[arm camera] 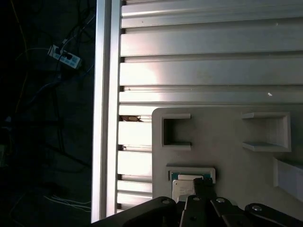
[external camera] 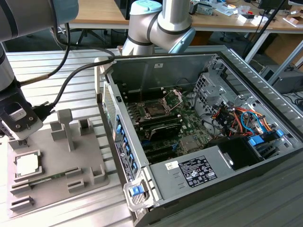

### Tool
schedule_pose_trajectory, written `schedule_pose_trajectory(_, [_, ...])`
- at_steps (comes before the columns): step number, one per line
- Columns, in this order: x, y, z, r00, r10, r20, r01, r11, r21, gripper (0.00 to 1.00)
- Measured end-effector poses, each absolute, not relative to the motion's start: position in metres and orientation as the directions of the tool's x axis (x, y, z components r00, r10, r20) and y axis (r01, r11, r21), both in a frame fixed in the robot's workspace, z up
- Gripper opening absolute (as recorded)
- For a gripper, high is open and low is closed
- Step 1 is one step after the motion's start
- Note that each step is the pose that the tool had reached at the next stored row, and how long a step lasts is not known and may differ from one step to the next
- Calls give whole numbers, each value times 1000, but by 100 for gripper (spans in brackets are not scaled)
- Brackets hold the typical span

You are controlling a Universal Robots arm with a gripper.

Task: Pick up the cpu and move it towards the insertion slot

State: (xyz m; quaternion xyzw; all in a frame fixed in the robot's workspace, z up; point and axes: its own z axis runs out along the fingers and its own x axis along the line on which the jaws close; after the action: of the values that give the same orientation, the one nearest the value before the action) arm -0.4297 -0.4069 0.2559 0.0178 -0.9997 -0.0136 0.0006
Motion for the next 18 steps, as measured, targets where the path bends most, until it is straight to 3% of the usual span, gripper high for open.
schedule_pose_trajectory(18, [-430, -407, 251, -999, -36, 1, -36, 999, 27, 11])
